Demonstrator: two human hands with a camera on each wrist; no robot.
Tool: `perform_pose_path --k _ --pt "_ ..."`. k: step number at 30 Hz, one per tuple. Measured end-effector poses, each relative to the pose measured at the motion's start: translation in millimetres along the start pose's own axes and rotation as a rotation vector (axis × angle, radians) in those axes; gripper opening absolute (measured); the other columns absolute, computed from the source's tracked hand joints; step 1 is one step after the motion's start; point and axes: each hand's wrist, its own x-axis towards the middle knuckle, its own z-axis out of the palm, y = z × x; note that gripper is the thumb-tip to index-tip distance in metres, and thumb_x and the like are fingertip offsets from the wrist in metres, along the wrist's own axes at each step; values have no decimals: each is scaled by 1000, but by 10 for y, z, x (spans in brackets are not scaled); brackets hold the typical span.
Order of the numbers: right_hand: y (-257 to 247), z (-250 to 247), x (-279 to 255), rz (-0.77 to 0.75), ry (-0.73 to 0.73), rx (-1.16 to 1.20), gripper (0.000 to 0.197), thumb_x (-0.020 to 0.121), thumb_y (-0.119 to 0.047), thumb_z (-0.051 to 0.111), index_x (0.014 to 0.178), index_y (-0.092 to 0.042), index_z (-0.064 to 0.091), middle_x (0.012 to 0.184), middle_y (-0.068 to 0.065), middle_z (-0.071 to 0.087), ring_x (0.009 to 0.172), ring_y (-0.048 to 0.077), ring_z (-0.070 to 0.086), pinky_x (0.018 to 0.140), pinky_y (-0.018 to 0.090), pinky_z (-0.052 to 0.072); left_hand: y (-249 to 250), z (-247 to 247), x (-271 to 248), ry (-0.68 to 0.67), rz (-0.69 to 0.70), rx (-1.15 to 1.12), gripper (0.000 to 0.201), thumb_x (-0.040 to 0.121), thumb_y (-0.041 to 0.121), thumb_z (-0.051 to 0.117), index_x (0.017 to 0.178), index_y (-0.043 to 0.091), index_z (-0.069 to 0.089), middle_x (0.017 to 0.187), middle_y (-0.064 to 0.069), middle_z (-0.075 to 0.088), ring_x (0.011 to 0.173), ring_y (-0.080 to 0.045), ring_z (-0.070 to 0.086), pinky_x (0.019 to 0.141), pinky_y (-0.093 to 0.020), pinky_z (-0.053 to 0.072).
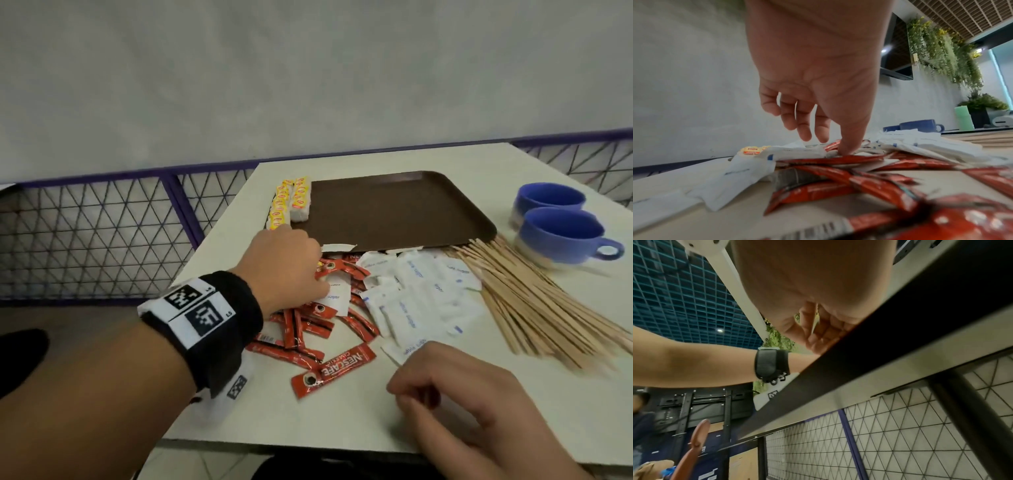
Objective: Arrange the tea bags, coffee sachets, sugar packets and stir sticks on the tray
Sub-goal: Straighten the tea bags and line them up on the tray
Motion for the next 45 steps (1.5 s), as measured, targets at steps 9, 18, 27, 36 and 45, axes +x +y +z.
perform_pose_path --k 9,18,27,36,45 --pt "121 111 1 128 189 142 17 78 -12 71 80 -29 70 74 -6 64 65 16 61 59 29 48 165 -71 -72 -20 -135 70 44 91 51 55 64 24 34 76 2 47 86 -20 45 81 -40 36" --pt "132 37 21 455 171 486 23 87 -3 71 78 -24 75 62 -2 61 59 12 57 58 26 47 33 -221 -304 32 -296 -359 21 84 51 68 79 32 76 84 17 64 86 -7 55 83 -37 49" --pt "137 -22 147 619 265 780 9 86 -21 75 95 -21 78 88 13 73 69 30 69 57 38 50 271 -422 -690 -172 -141 -1161 9 87 38 73 85 35 82 89 15 75 90 -7 69 81 -26 55" --pt "194 -48 111 611 201 804 23 90 -21 69 69 -13 67 55 19 54 42 18 40 41 21 32 422 -364 -627 -384 -8 -1039 8 91 28 73 92 30 80 89 15 76 81 2 68 75 -16 52" --pt "219 -46 89 612 190 869 20 80 -26 73 67 -11 69 54 13 50 45 19 42 40 20 32 246 -180 -81 -300 -127 -298 31 99 33 49 123 39 68 134 15 62 118 -10 56 98 -36 48"
